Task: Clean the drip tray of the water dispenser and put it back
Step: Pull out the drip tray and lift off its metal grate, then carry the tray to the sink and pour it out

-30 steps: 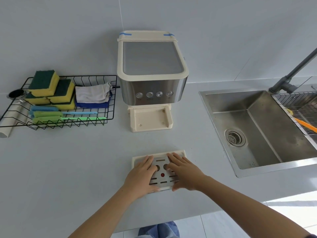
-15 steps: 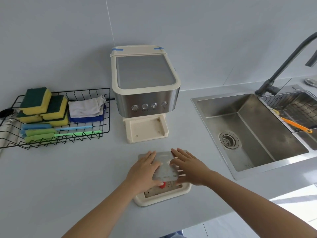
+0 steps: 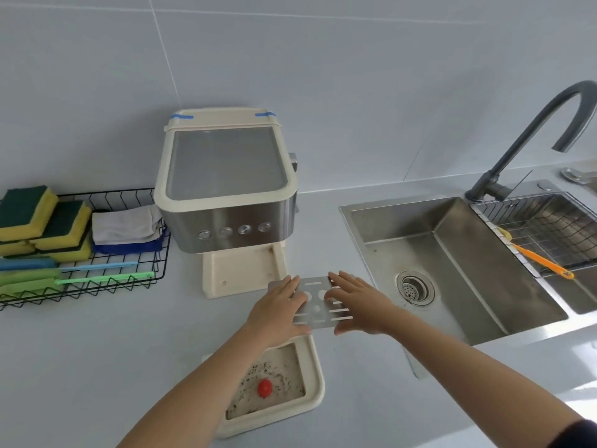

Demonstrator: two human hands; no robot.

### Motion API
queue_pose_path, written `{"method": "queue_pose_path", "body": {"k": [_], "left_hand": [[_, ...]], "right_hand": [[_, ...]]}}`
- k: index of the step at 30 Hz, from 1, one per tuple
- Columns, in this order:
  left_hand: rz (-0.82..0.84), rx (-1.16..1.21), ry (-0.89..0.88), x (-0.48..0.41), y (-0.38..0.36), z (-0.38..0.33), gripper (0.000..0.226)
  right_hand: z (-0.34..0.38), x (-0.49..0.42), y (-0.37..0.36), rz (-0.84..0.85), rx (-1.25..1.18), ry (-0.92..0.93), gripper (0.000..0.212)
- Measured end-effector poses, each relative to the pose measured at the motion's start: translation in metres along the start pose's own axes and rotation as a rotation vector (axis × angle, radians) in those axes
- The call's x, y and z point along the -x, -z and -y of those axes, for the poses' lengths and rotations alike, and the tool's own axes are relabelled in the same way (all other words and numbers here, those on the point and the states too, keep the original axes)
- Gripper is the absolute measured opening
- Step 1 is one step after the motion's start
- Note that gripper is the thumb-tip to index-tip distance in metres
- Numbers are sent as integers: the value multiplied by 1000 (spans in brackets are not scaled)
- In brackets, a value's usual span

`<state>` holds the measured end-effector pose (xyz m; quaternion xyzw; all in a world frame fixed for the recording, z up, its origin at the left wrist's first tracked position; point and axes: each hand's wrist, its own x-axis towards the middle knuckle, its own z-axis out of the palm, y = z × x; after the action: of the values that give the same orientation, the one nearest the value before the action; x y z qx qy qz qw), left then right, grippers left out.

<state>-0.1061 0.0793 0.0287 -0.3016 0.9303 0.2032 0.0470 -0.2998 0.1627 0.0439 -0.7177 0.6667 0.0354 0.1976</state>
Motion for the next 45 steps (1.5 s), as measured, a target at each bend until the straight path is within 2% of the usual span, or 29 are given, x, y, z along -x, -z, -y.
{"method": "queue_pose_path", "body": {"k": [13, 19, 27, 31, 35, 39, 45], "left_hand": [[127, 87, 89, -51, -31, -16, 57], [147, 133, 133, -59, -38, -20, 57], [124, 176, 164, -60, -36, -23, 42], [125, 145, 161, -50, -34, -20, 48], [122, 135, 182, -40, -28, -16, 70], [67, 117, 168, -38, -18, -14, 82], [-37, 140, 197, 3, -6, 0, 88]], "right_hand": [[-61, -19, -26, 104, -25, 17, 62], [-69, -25, -34, 95, -34, 51, 63], [-72, -28, -40, 131, -48, 44, 56], [-61, -27, -40, 142, -11, 37, 58], [-48, -23, -37, 154, 23, 4, 66], [-43, -18, -26, 135, -38, 1, 82], [-5, -5, -15, 83, -145, 59, 93]]}}
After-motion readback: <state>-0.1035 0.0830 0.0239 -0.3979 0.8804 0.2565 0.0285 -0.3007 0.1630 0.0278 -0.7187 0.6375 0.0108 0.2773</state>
